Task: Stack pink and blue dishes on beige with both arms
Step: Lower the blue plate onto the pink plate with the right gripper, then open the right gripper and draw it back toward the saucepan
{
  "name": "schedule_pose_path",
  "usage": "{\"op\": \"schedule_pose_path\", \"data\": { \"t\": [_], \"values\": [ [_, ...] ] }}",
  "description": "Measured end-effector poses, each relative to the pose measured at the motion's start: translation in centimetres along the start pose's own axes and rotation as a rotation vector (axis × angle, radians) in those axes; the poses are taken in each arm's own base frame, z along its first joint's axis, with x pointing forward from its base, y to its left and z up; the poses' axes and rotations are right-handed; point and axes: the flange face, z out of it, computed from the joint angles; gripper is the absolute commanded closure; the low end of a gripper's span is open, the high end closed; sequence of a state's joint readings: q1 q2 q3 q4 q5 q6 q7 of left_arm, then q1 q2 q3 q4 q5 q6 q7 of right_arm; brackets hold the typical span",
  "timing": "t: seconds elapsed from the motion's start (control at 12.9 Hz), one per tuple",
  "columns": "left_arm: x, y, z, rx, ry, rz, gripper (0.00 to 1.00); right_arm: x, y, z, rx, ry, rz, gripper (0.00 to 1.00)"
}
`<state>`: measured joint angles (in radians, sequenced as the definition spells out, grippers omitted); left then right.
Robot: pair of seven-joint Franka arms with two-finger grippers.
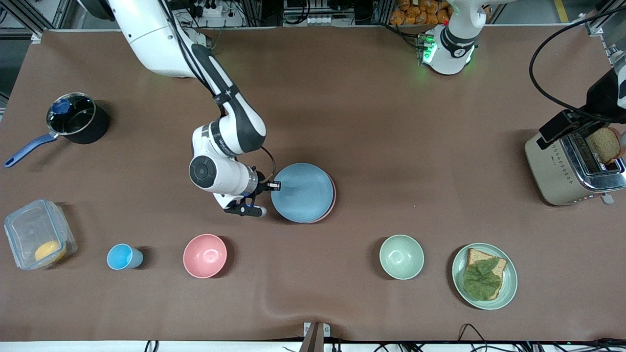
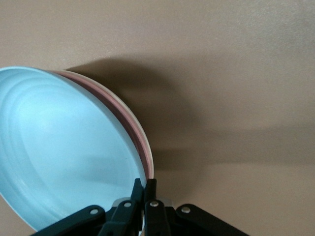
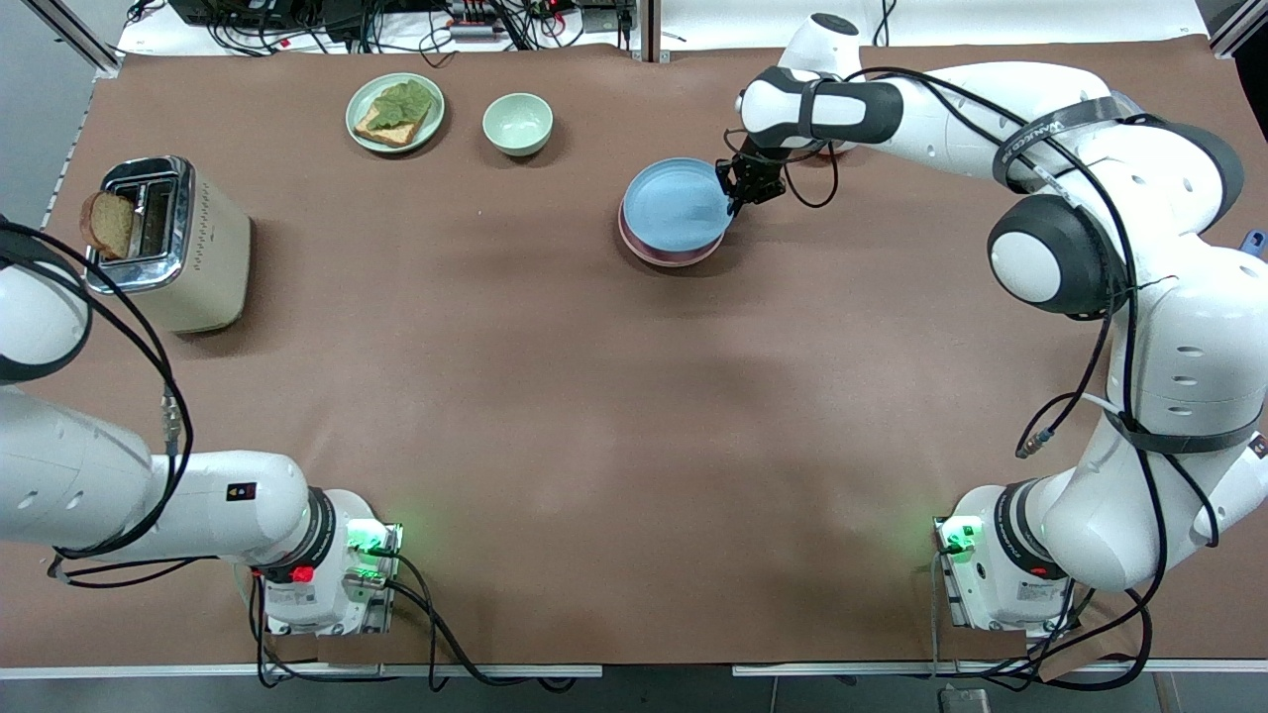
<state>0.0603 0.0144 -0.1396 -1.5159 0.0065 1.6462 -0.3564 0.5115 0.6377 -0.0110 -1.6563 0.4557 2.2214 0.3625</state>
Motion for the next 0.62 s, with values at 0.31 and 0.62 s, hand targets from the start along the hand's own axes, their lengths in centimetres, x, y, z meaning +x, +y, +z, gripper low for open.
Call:
{"op": "schedule_pose_path", "data": {
  "t": [0.31, 0.62],
  "values": [
    [0.2, 0.0, 0.4, 0.0, -0.009, -0.002, 0.0, -0.6, -0.8, 0.4, -0.002, 0.0, -0.015, 0.0],
    [0.3, 0.2, 0.6, 0.0, -0.014, 0.001, 0.0, 0.9, 0.0, -2.9, 0.002, 0.015, -0.008, 0.0]
  ]
}}
